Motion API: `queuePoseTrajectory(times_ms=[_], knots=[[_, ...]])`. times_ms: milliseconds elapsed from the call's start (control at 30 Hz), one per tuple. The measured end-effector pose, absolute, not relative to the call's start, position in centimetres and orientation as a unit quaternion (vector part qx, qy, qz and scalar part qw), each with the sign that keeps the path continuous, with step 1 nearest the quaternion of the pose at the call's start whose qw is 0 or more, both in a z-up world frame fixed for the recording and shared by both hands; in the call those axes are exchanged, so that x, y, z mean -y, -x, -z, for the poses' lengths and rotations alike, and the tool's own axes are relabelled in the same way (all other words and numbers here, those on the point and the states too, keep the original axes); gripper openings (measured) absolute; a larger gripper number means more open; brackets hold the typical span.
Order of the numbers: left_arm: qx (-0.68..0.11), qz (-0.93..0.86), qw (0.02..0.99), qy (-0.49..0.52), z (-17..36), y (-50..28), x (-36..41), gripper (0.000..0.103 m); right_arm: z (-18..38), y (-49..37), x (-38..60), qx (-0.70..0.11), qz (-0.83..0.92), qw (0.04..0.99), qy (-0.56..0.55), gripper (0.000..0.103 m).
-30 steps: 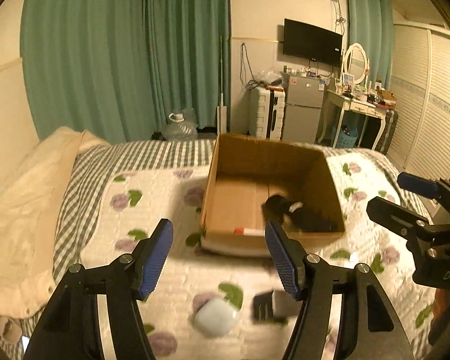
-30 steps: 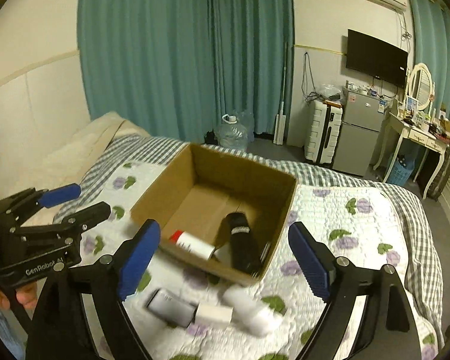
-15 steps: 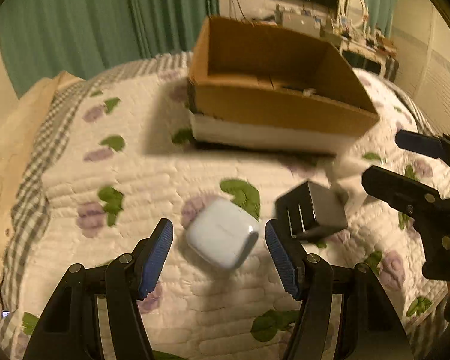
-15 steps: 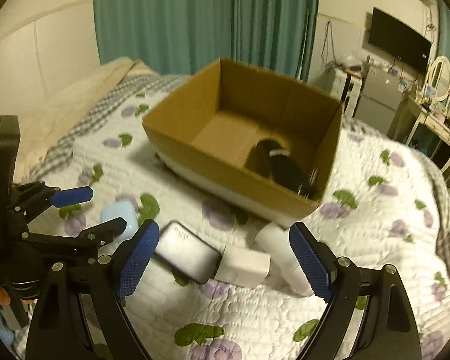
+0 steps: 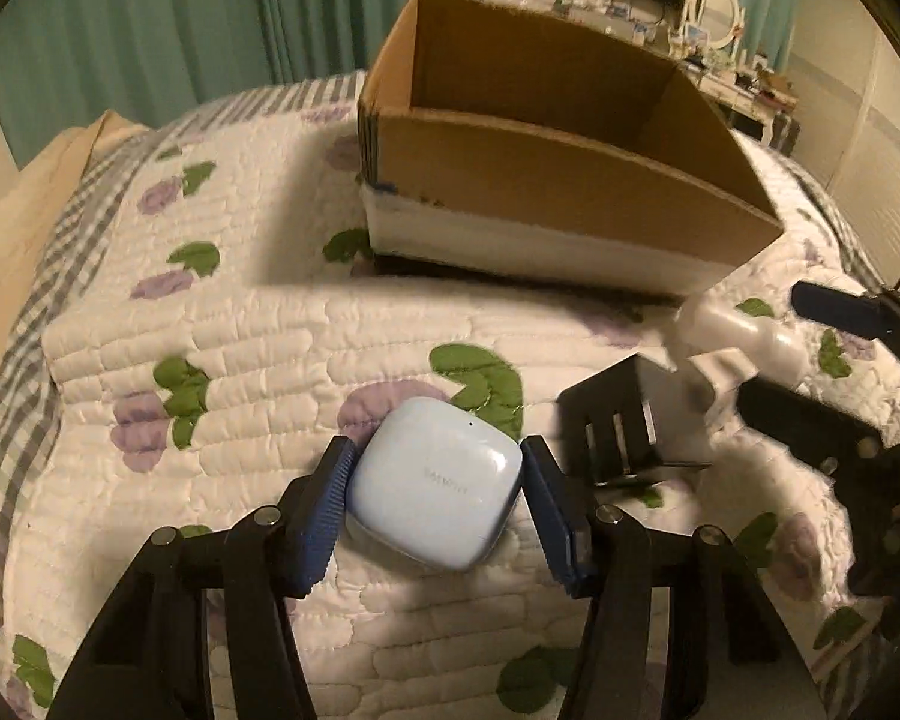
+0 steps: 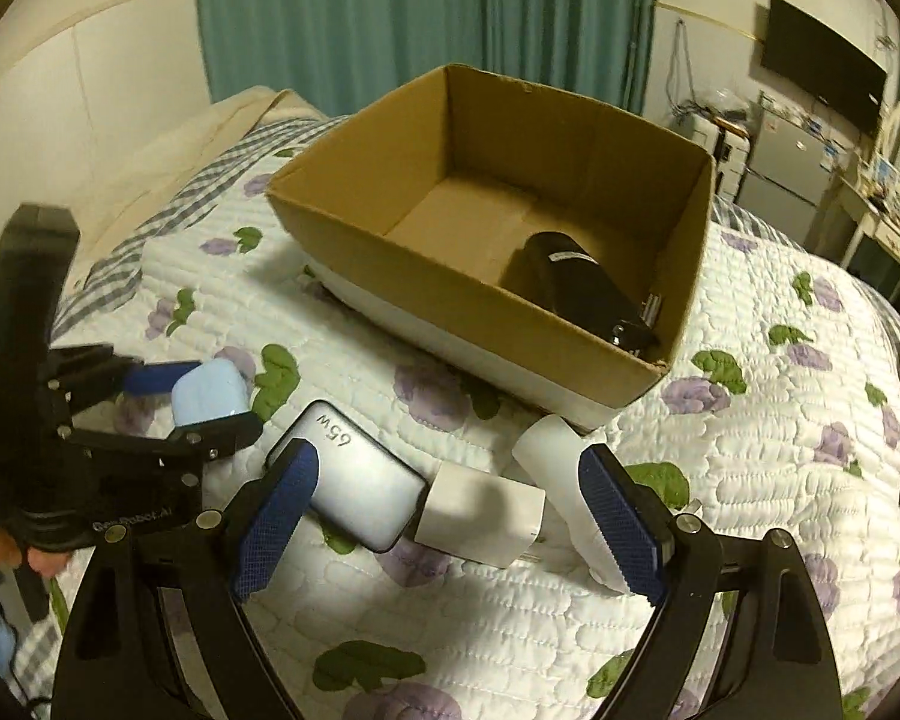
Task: Organize rigid objects
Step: 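Grasp the light blue earbud case with the left tool while the right tool grasps the black charger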
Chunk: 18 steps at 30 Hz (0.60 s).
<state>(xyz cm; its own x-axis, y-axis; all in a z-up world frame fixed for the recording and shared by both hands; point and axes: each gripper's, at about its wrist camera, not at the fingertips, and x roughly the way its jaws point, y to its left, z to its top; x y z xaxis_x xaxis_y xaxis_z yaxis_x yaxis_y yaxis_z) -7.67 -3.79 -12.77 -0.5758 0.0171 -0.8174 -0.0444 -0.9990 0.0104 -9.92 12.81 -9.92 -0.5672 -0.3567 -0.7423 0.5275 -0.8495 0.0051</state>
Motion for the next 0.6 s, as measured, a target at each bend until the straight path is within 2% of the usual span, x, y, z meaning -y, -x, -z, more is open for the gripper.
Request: queuePoseTrajectory(times_ms=[267,400,600], knots=[[0.011,-0.911,-0.01,0.413,9.7,6.9,5.5,0.057,11.5,9.6,-10.2,-0.159,0.847,0.303,-0.406,0.089],[0.018,-0.911,-0.021,0.411,9.4,7.3,6.6,0.057,12.8,9.9,-8.3,-0.195,0.834,0.317,-0.408,0.089],[0.029,-0.909,-0.023,0.416,9.6,7.4,7.3,0.057,13.9,11.5,-7.1,-0.202,0.824,0.33,-0.414,0.089]])
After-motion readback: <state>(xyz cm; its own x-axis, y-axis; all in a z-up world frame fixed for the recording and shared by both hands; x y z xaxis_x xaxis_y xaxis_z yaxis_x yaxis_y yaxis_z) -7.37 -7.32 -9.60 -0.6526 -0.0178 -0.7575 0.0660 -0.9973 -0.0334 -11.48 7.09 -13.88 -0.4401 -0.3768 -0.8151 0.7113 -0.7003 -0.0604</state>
